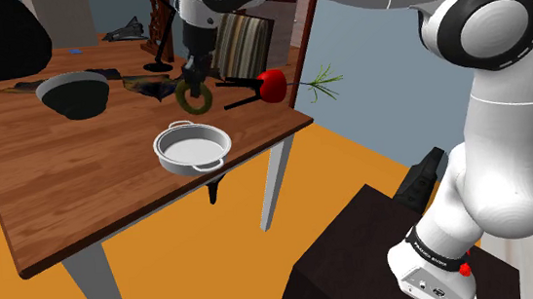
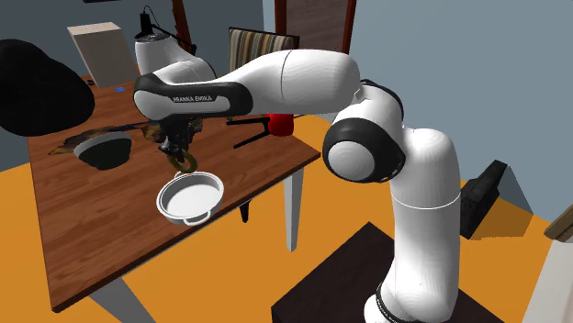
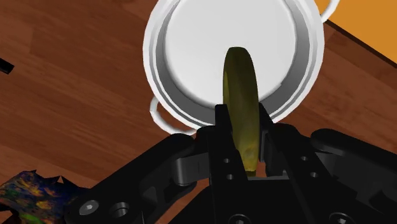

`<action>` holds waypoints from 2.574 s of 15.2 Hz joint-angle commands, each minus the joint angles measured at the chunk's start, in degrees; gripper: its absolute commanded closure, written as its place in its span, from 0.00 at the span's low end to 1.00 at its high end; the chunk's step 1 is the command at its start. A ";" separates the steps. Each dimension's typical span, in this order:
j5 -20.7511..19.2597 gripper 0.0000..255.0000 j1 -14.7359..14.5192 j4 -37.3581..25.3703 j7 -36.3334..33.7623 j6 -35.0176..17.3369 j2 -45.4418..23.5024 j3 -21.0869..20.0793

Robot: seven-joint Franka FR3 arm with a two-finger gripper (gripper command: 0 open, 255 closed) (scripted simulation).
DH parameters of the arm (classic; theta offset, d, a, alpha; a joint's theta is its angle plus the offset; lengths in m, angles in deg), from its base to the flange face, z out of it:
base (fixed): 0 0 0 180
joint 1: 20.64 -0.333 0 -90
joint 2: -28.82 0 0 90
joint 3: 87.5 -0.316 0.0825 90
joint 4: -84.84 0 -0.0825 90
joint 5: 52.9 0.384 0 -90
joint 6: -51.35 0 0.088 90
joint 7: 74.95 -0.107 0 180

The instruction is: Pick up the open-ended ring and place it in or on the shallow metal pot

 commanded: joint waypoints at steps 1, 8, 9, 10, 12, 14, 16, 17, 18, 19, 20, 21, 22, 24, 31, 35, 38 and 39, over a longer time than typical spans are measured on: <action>-0.15 1.00 -0.30 -0.16 -0.50 -0.79 -0.96 -0.07; -0.22 1.00 -0.24 5.01 -0.63 -6.11 -1.11 -0.04; -0.23 1.00 -0.23 5.66 -0.65 -6.84 -1.19 -0.03; -0.25 1.00 -0.23 6.30 -0.67 -7.57 -1.28 -0.02; -0.28 1.00 -0.22 7.52 -0.72 -9.00 -1.51 -0.01; -0.32 1.00 -0.21 8.66 -0.76 -10.42 -1.78 0.01; -0.37 1.00 -0.21 10.10 -0.83 -12.31 -2.23 0.03; -0.37 1.00 -0.21 10.13 -0.83 -12.32 -2.21 0.03; -0.37 1.00 -0.21 10.11 -0.83 -12.31 -2.22 0.03; -0.37 1.00 -0.21 10.11 -0.83 -12.31 -2.23 0.03; -0.37 1.00 -0.21 10.11 -0.83 -12.31 -2.23 0.03; -0.37 1.00 -0.21 10.10 -0.83 -12.31 -2.23 0.03; -0.37 1.00 -0.21 10.10 -0.83 -12.31 -2.23 0.03; -0.37 1.00 -0.21 10.10 -0.83 -12.31 -2.23 0.03; -0.31 0.00 -0.21 9.24 -0.79 -10.74 -1.51 0.00; -0.17 0.00 -0.24 6.32 -0.69 -6.18 0.13 -0.08; -0.17 0.00 -0.24 6.32 -0.69 -6.18 0.13 -0.08; -0.17 0.00 -0.24 6.32 -0.69 -6.18 0.13 -0.08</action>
